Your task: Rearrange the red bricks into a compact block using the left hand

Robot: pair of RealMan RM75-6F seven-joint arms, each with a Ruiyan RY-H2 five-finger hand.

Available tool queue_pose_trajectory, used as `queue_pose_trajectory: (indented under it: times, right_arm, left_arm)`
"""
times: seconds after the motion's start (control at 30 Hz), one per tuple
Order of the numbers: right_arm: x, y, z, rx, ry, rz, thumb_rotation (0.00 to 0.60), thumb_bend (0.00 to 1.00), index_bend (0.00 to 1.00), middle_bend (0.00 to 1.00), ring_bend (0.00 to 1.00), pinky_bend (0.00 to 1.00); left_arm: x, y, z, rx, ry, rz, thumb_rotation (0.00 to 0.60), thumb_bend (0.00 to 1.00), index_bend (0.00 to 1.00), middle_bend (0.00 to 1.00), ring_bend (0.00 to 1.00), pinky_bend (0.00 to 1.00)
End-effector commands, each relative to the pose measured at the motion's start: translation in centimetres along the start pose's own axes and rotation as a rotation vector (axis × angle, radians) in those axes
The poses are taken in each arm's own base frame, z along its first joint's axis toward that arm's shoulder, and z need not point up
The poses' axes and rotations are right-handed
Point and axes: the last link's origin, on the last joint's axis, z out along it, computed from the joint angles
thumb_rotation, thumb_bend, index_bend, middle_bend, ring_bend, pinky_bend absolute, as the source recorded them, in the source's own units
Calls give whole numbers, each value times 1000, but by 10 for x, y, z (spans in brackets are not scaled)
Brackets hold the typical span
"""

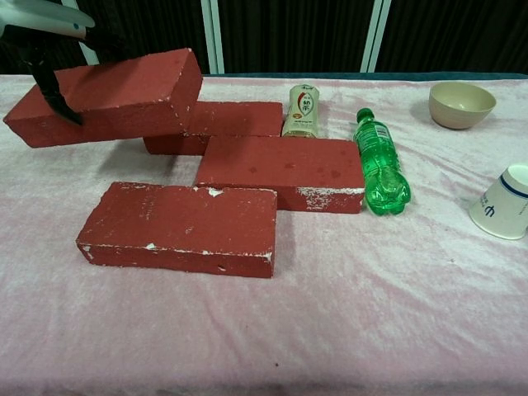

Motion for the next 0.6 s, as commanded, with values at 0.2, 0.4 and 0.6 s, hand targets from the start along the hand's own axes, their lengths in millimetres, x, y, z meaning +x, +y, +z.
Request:
queue_pose_trajectory:
  times: [0.2,0.4,0.6]
  right_arm:
    - [0,0,0,2,-1,1,600,42,0,0,0,78]
    - [0,0,0,1,-1,1,600,42,0,0,0,78]
    - [0,0,0,0,0,2,600,42,0,0,0,78]
  left_arm:
    - [-15,-2,7,36,-69,27,600,199,204,240,0,0]
    - [-21,-5,10,65,-88,32,600,199,203,240,0,0]
    - [-27,-2,14,72,-98,45,600,199,203,240,0,0]
